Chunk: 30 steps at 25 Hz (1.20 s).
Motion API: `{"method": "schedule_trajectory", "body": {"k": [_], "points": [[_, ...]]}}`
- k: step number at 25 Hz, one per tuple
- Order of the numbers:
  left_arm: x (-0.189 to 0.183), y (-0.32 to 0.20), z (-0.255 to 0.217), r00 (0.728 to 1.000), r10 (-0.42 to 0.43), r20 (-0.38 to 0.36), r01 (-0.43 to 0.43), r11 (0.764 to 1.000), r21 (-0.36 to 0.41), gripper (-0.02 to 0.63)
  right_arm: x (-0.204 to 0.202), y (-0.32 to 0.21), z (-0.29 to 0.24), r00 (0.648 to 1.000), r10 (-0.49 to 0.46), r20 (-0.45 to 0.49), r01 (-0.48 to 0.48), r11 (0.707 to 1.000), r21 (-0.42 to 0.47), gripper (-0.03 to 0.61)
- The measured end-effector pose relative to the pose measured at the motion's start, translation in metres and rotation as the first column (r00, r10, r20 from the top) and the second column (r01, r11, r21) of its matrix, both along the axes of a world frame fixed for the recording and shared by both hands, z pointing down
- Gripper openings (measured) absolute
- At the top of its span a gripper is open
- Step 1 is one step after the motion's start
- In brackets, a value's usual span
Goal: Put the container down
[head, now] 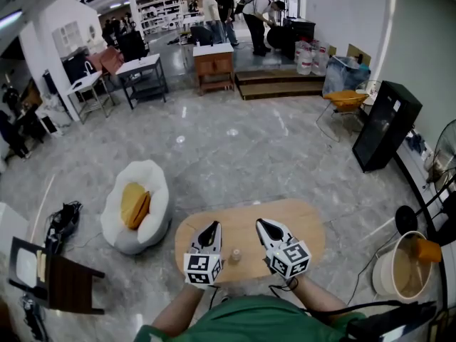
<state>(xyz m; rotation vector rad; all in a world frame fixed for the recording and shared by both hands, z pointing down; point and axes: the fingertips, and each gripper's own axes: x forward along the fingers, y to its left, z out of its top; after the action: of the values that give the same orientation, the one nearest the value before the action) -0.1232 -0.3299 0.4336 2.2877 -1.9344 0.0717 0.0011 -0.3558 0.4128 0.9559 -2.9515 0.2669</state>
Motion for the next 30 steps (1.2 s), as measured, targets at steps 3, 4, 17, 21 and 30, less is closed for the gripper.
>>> {"method": "schedule_trajectory", "body": {"k": [3,4,17,21,30], "points": [[-0.003,0.004,-0.002,1.000,-0.002,0.000,0.002,1.000,0.002,0.029,0.002,0.003,-0.002,1.000,0.008,-0.001,-0.008,1.000,0.007,0.012],[-0.003,0.006,-0.002,1.000,-0.003,0.000,0.003,1.000,0.001,0.029,0.003,0.004,-0.003,1.000,0.011,0.000,-0.011,1.000,0.008,0.012],[0.010,0.021,0.006,1.000,0.011,0.008,-0.011,1.000,-0.028,0.029,0.017,0.017,0.002,1.000,0.021,-0.002,-0.021,1.000,-0.003,0.012],[0.014,0.019,0.006,1.000,0.008,0.013,-0.007,1.000,-0.030,0.029,0.019,0.013,0.002,1.000,0.017,0.007,-0.017,1.000,-0.004,0.012],[0.020,0.026,0.013,1.000,-0.003,0.024,0.004,0.999,-0.048,0.029,0.025,0.017,0.007,1.000,0.008,0.014,-0.008,1.000,-0.016,0.012]]}}
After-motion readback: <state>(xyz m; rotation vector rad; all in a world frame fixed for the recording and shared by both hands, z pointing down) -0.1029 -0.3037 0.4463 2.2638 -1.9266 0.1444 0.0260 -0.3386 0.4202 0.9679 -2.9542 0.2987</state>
